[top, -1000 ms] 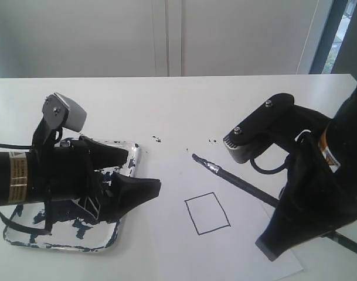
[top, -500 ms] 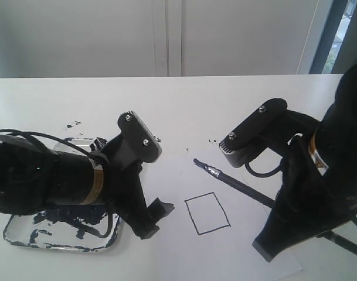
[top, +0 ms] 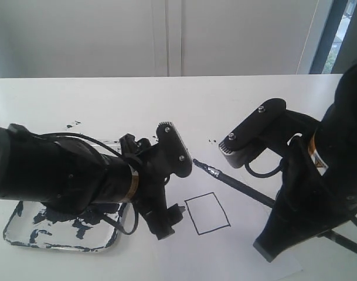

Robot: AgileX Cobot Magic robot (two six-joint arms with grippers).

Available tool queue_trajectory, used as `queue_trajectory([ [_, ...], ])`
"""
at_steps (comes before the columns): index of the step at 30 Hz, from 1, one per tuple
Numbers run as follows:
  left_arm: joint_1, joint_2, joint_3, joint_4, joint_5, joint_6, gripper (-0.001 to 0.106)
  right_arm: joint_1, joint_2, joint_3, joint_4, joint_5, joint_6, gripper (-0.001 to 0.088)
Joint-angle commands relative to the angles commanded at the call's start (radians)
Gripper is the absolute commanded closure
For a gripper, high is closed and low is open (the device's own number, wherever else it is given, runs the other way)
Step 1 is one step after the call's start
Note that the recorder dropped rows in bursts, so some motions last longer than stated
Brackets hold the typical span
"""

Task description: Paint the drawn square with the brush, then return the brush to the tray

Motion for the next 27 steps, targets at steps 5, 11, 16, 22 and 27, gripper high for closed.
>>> queue_trajectory([
  [5,0.000,0.056,-0.012,0.028,-0.002,0.002,0.007,0.000,0.000,0.000,0.000,0.000,0.000,0.0868],
  [11,0.000,0.105,-0.012,0.035,-0.022,0.002,0.010,0.000,0.000,0.022,-0.002,0.000,-0.001,0.0868],
  [16,0.002,0.105,-0.012,0.035,-0.056,-0.063,0.045,0.000,0.000,0.071,-0.004,0.000,-0.001,0.0868],
  [22,0.043,0.105,-0.012,0.039,-0.141,-0.250,0.074,0.000,0.000,0.071,-0.005,0.000,-0.003,0.0868],
  [27,0.158,0.091,-0.041,0.117,-0.396,-0.442,0.056,0.000,0.000,0.071,-0.005,0.000,-0.003,0.0868],
])
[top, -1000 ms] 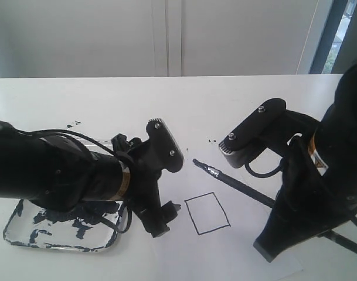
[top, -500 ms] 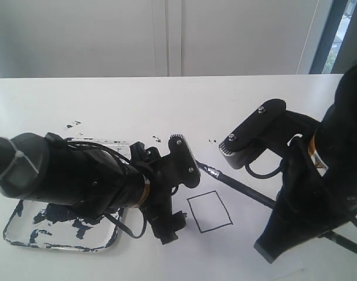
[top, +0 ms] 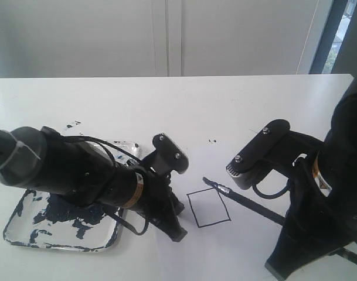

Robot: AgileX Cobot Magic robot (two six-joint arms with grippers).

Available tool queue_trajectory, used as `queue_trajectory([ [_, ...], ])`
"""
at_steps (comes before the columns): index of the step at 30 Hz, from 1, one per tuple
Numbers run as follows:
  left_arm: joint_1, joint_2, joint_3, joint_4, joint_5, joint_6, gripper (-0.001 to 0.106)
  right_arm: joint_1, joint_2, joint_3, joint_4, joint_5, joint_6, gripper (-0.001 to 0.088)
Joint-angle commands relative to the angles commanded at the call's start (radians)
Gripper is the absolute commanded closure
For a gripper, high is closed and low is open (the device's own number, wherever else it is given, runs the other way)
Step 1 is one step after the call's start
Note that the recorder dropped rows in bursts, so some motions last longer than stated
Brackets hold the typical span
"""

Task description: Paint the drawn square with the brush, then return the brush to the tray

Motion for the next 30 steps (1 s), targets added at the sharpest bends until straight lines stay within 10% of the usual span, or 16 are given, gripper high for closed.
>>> queue_trajectory([
  [5,0.012,-0.057,-0.002,0.000,-0.005,0.031,0.041,0.000,0.000,0.000,-0.007,0.000,-0.004,0.0868],
  [24,0.012,-0.057,0.006,0.000,-0.006,-0.007,0.040,0.000,0.000,0.000,-0.031,0.000,-0.005,0.0868],
  [30,0.012,-0.055,0.036,0.000,0.058,-0.025,0.022,0.000,0.000,0.000,-0.031,0.000,-0.005,0.0868],
])
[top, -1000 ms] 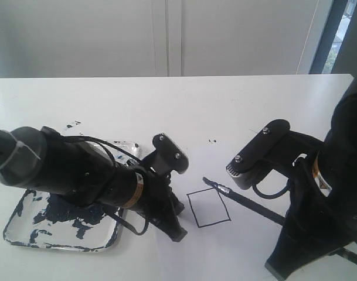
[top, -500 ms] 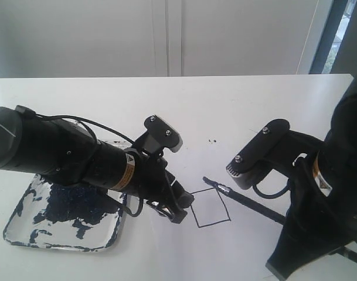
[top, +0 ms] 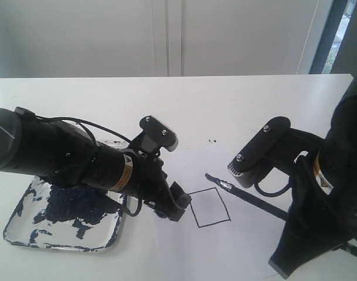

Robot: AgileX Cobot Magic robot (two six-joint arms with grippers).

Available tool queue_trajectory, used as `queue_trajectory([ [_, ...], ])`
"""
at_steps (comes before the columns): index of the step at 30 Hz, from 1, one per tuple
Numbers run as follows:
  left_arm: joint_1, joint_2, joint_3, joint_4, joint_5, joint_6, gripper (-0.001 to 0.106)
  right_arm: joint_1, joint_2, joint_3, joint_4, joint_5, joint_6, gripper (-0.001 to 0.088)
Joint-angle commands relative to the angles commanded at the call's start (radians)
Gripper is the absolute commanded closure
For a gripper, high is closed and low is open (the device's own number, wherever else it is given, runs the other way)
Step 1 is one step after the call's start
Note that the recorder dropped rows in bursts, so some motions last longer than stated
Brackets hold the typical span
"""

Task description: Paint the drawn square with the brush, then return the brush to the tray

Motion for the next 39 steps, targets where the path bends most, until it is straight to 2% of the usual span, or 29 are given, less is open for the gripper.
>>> queue_trajectory([
  [8,-0.002,0.007,0.014,0.000,-0.005,0.133,0.021,0.000,0.000,0.000,0.002,0.000,0.000,0.0868],
  [14,-0.006,0.047,0.014,0.000,0.041,0.161,0.021,0.000,0.000,0.000,0.013,0.000,0.000,0.0868],
  [20,-0.075,0.087,0.014,0.000,0.147,0.193,0.024,0.000,0.015,0.000,0.017,0.000,0.000,0.0868],
  [24,-0.108,0.092,0.014,0.000,0.179,0.193,0.027,0.000,0.069,0.000,0.027,0.000,0.000,0.0868],
  [31,-0.108,0.092,0.014,0.000,0.196,0.153,0.027,0.000,0.141,0.000,0.017,0.000,0.000,0.0868],
  [39,-0.108,0.092,0.014,0.000,0.196,0.150,0.027,0.000,0.160,0.000,0.015,-0.016,0.000,0.0868],
])
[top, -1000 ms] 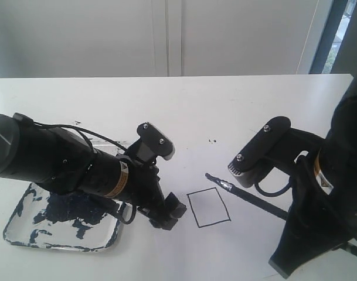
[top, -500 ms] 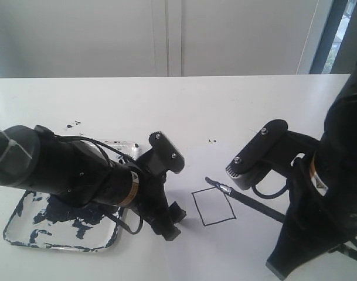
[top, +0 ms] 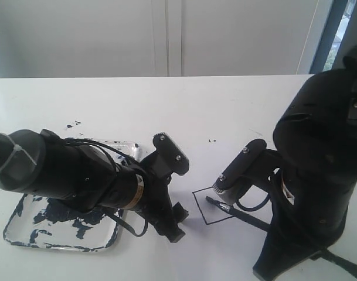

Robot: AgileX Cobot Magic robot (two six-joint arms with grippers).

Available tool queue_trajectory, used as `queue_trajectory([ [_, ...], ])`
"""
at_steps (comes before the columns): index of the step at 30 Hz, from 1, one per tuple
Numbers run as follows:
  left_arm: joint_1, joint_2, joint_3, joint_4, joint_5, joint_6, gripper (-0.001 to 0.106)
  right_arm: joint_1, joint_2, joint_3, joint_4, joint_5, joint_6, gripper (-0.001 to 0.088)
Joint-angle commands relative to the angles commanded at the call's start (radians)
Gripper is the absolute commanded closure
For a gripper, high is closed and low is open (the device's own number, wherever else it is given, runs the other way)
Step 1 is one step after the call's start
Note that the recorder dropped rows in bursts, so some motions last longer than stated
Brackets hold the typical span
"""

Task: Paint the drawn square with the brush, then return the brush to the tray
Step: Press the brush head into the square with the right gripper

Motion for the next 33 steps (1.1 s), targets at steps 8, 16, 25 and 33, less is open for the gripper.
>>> queue_trajectory([
  [8,0.000,0.000,0.000,0.000,0.000,0.000,0.027,0.000,0.022,0.000,0.028,-0.060,0.000,0.0868],
  [16,0.000,0.000,0.000,0.000,0.000,0.000,0.027,0.000,0.030,0.000,0.037,-0.089,0.000,0.0868],
  [25,0.000,0.000,0.000,0.000,0.000,0.000,0.027,0.000,0.070,0.000,0.034,-0.148,0.000,0.0868],
  [33,0.000,0.000,0.000,0.000,-0.006,0.000,0.027,0.000,0.085,0.000,-0.077,-0.151,0.046,0.0868],
])
